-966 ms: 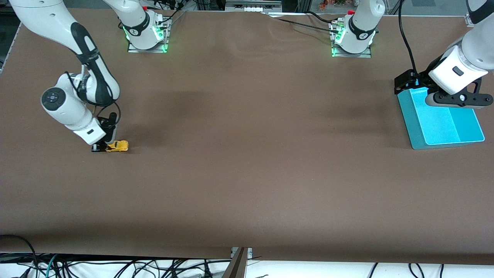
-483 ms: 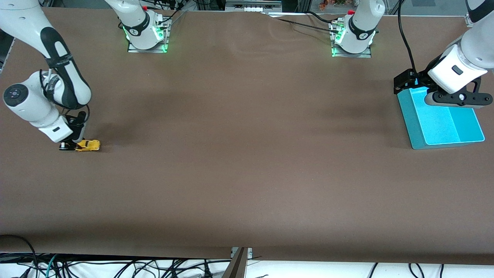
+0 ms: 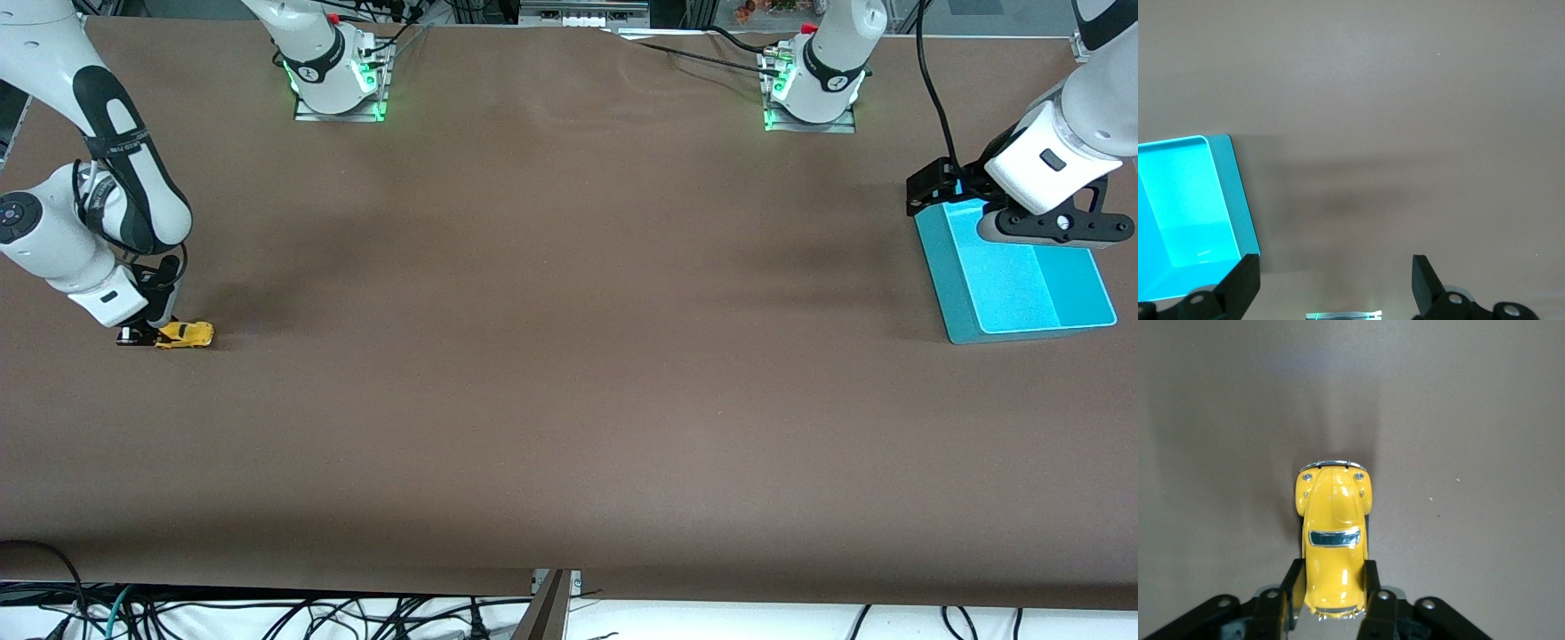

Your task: Wind and store yellow beetle car

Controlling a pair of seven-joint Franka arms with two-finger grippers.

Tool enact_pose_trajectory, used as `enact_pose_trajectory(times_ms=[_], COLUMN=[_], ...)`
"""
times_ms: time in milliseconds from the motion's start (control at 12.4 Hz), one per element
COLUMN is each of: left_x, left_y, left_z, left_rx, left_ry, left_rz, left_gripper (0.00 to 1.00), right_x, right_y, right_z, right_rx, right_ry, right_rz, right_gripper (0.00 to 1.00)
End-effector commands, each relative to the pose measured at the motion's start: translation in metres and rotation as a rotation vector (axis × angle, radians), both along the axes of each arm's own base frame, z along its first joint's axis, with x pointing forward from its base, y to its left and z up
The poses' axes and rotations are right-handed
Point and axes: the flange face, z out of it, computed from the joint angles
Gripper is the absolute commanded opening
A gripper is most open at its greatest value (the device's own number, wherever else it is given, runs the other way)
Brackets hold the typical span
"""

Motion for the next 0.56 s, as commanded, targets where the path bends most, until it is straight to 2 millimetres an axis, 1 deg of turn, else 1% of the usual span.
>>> enact_pose_trajectory(times_ms=[0,80,161,322,483], left_x=[-0.004,-0.003,-0.003,-0.004,-0.003], left_y=[0.001,0.0,0.0,0.001,0.003], left_z=[0.007,0.006,0.005,0.006,0.006], left_rx=[0.002,0.003,0.005,0.005,0.005], left_ry=[0.006,0.009,0.01,0.01,0.01], left_rz=[-0.006,-0.007,-0.006,-0.011,-0.011], left_gripper=[1.0,1.0,1.0,1.0,1.0], right_x=[-0.001,0.005,0.012,0.028,0.038], right_y=[0.011,0.022,0.024,0.023,0.021], right_z=[-0.023,-0.011,0.001,0.017,0.031], right_rx=[0.028,0.036,0.038,0.046,0.055], right_ry=[0.043,0.039,0.037,0.065,0.084], right_rz=[0.03,0.047,0.05,0.054,0.049], right_gripper=[1.0,1.0,1.0,1.0,1.0])
